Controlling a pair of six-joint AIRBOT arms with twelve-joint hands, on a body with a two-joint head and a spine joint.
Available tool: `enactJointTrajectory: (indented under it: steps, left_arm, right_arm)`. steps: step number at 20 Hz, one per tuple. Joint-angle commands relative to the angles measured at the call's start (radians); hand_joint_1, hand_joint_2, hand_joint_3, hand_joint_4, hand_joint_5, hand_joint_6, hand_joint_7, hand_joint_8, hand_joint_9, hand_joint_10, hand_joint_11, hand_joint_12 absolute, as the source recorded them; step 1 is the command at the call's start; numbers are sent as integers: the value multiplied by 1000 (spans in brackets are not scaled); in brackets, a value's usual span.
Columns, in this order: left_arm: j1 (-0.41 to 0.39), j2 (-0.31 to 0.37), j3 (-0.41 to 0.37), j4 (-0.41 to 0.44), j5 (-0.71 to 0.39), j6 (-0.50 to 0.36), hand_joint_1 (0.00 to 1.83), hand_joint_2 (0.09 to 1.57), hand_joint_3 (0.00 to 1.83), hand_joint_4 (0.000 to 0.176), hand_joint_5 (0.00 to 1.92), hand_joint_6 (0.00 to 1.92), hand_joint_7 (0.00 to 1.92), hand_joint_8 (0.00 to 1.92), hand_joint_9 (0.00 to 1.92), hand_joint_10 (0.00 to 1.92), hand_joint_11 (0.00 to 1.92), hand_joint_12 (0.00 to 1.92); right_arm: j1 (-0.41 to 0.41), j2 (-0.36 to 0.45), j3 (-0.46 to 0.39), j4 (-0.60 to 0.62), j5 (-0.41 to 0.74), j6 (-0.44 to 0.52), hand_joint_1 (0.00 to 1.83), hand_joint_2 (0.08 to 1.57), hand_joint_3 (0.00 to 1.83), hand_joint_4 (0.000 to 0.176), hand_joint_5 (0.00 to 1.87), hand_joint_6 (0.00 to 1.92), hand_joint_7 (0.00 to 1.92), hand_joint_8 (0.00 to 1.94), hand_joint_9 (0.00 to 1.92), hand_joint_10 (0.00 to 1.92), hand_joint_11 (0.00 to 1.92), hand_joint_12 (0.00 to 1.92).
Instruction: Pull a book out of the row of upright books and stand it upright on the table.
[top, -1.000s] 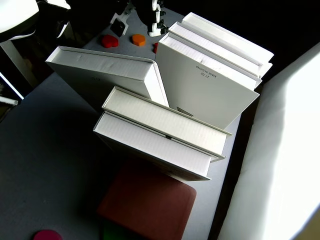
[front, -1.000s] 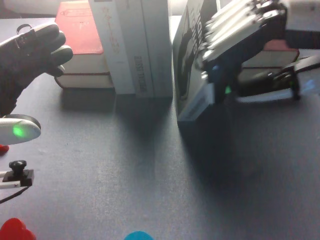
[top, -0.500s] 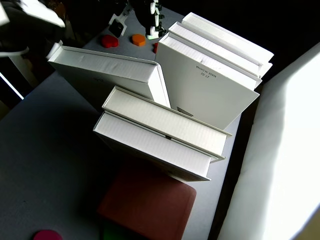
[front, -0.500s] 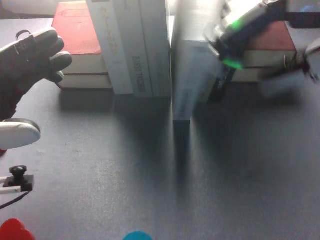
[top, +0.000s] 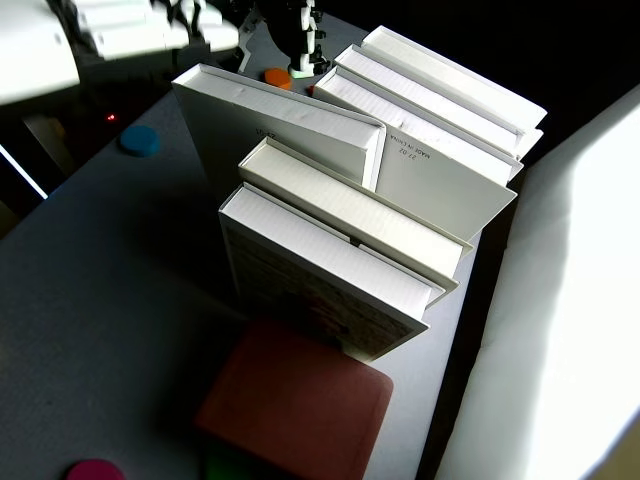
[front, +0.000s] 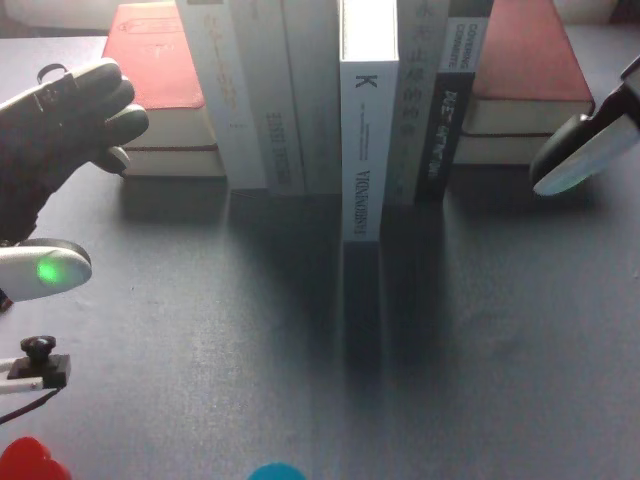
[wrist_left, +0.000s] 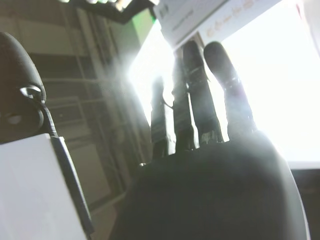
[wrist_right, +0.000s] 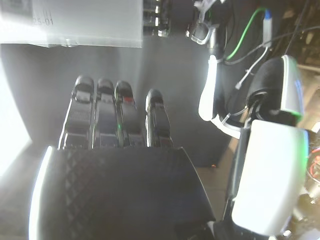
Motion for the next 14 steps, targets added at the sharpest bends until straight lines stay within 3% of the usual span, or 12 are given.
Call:
enactJointTrajectory:
  steps: [1,2,4,5,6,9,12,14]
  left_arm:
    - [-5,-4,3,-25,-121,-11,1137,718,5,38,426,1,352,1,448,0,0,1537]
    - [-5,-7,4,-26,-121,-11,1159,709,0,43,442,5,388,9,473,10,0,1545]
    - [-3,-11,5,-28,-121,-11,1174,708,0,43,446,3,421,13,485,11,0,1561]
    - [-3,-15,9,-28,-121,-11,1170,705,0,45,444,2,430,15,483,10,0,1559]
    - [-6,-24,18,-27,-121,-11,1159,707,0,44,437,0,425,9,479,7,0,1571]
    - [-30,-43,40,-20,-115,-11,1151,687,0,53,424,0,484,18,508,15,0,1566]
    - [-27,-43,42,-18,-118,-11,1152,671,0,57,428,1,483,11,496,8,0,1549]
    - [-31,-47,47,-16,-118,-11,1156,684,2,32,432,2,498,11,500,8,0,1528]
  right_arm:
    - [14,6,-7,59,9,3,900,759,0,137,0,0,0,0,0,0,0,55]
    - [32,8,-16,50,9,3,804,778,9,115,0,0,0,0,0,0,0,10]
    - [89,7,-18,-8,2,15,732,803,17,104,0,0,0,0,0,0,0,0]
    - [139,7,-15,-73,-5,45,769,780,5,119,0,0,0,0,0,0,0,0]
    - [161,-6,-9,-122,-9,72,929,722,0,127,0,0,0,0,0,0,0,0]
    - [159,-51,19,-198,-16,120,914,781,24,142,0,0,0,0,0,0,0,0]
    - [149,-104,65,-256,-34,157,896,760,10,132,0,0,0,0,0,0,0,0]
    - [138,-123,85,-272,-51,157,877,762,9,121,0,0,0,0,0,0,0,0]
